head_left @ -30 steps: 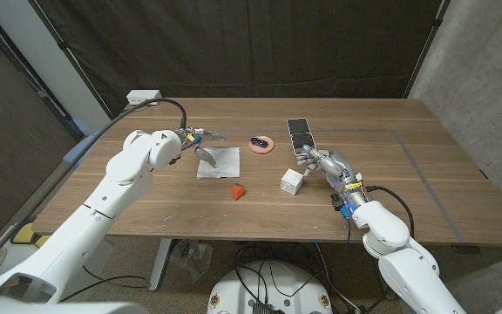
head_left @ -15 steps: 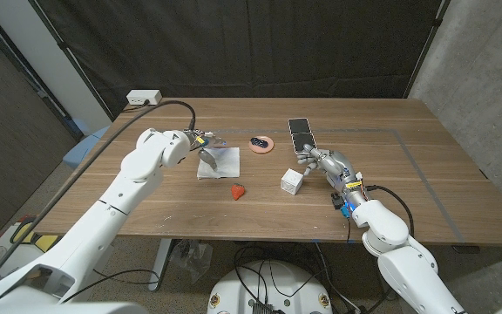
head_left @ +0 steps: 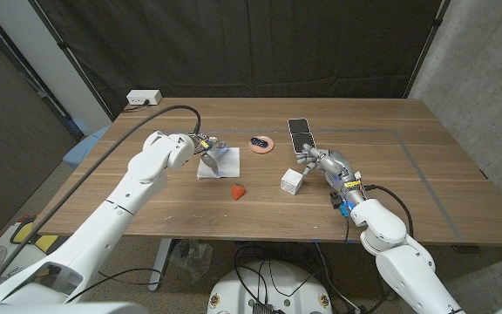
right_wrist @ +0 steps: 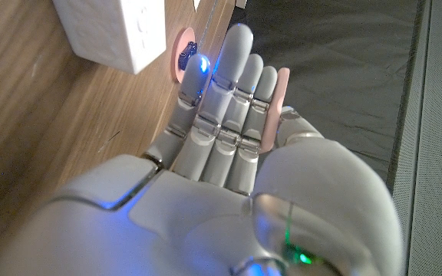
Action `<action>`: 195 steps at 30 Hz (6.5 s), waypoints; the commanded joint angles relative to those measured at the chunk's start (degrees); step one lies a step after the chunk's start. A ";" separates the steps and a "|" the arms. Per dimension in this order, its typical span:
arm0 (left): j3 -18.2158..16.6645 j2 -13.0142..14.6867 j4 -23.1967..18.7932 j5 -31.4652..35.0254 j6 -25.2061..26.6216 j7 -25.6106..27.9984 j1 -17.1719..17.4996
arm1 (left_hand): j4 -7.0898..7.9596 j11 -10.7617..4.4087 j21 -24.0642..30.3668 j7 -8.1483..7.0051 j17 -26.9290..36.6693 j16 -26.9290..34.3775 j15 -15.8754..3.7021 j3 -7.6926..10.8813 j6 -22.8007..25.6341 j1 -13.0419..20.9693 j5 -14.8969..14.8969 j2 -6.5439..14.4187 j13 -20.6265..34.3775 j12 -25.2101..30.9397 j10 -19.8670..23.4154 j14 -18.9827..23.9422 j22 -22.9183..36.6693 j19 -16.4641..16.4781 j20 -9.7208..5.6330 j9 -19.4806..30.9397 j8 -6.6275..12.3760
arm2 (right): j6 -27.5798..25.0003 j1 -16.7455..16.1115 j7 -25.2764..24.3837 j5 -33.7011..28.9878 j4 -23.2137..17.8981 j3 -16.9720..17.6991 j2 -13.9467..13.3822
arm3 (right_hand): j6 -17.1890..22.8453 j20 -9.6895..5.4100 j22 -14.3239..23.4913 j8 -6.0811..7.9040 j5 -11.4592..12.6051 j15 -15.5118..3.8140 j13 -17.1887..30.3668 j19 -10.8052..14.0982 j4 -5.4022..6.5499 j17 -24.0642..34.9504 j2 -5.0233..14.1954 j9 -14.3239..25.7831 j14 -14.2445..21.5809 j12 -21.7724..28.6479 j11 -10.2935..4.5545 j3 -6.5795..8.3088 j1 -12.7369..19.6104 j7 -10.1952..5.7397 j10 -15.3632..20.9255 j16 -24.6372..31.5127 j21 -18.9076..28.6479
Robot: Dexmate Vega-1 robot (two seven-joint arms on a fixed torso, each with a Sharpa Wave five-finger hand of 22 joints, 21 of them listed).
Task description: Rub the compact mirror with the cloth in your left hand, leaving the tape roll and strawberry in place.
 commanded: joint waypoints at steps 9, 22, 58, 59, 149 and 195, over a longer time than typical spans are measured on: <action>0.25 0.72 2.03 1.94 -2.68 6.93 0.74 | 0.25 -4.79 1.98 1.07 0.19 3.26 -6.29 -0.90 14.85 4.73 -0.30 2.25 -0.12 3.83 15.12 13.04 0.26 8.08 -3.52 -0.01 4.22 | -0.87 0.97 -0.55 -0.85 0.29 -0.87 0.56 | 0.61 -9.30 -0.75 -0.32 0.34 -2.94 0.29 -0.28 -0.09 0.54 2.14 0.37 -2.97 -0.24 1.89 -0.40 2.82 -0.12 2.92 -0.25 0.81; 0.08 0.42 3.66 1.71 -2.36 8.34 1.19 | 0.28 -7.01 4.56 2.37 -0.06 4.39 -8.76 -0.60 25.22 7.51 -2.02 3.87 -0.36 4.47 24.38 22.17 0.42 13.70 -5.14 -0.26 6.30 | -1.78 0.98 -1.09 -1.39 -0.43 -0.80 0.57 | 0.68 -9.29 -1.63 -0.73 0.36 -2.95 0.21 -0.48 -0.01 0.74 2.20 0.54 -2.83 -0.46 2.14 -0.50 2.99 -0.16 3.07 -0.59 1.48; -5.38 -1.38 4.76 -0.26 -0.45 48.67 9.48 | -1.04 -7.09 21.26 9.82 10.09 14.23 -12.27 3.49 60.53 26.75 -5.73 12.15 6.47 8.94 60.63 61.37 1.61 25.07 -9.28 0.44 13.73 | -1.04 0.20 -2.24 -3.28 -1.17 -1.02 0.61 | 1.15 -9.30 -4.47 -1.75 0.41 -2.84 0.56 -0.90 0.26 1.12 2.13 1.06 -2.35 -0.89 2.35 -0.92 3.35 -0.13 3.46 -1.56 3.54; -5.59 -1.74 4.99 -0.87 -0.55 50.18 9.58 | -0.99 -7.10 21.42 9.75 10.21 14.28 -12.26 3.46 60.74 26.80 -5.74 12.20 6.63 9.04 60.71 61.57 1.61 25.10 -9.31 0.44 13.77 | -0.91 0.19 -2.26 -3.43 -1.21 -1.05 0.57 | 1.23 -9.30 -4.53 -1.76 0.41 -2.85 0.56 -0.90 0.26 1.14 2.16 1.03 -2.29 -0.86 2.35 -0.91 3.37 -0.10 3.57 -1.55 3.58; -2.37 -18.80 21.11 -45.04 -21.89 43.92 -8.14 | -0.12 -7.36 25.26 8.07 20.99 14.67 -11.83 0.05 62.74 28.01 -5.48 9.83 12.36 7.99 62.46 60.19 0.41 15.96 -8.17 0.41 11.62 | 5.83 7.91 -15.33 -50.32 1.30 -10.94 2.41 | 3.69 -9.29 -9.71 -3.80 0.98 -2.60 0.47 -1.30 -0.57 1.62 1.81 1.59 -0.73 -1.94 3.60 -1.26 5.03 0.92 4.60 -2.89 7.44; 2.66 -13.80 32.21 -57.35 -31.15 19.92 -18.40 | 0.33 -7.52 25.07 8.05 30.94 16.58 -11.88 -1.66 63.83 28.71 -5.31 10.83 13.24 5.03 64.47 52.11 -0.18 12.11 -7.52 0.26 10.27 | 6.82 10.42 -15.88 -52.31 4.48 -11.19 4.45 | 3.87 -9.29 -10.59 -4.74 0.90 -2.63 0.83 -1.70 -0.69 2.00 1.81 2.34 -0.60 -2.23 3.33 -1.37 5.14 0.90 4.62 -3.30 8.18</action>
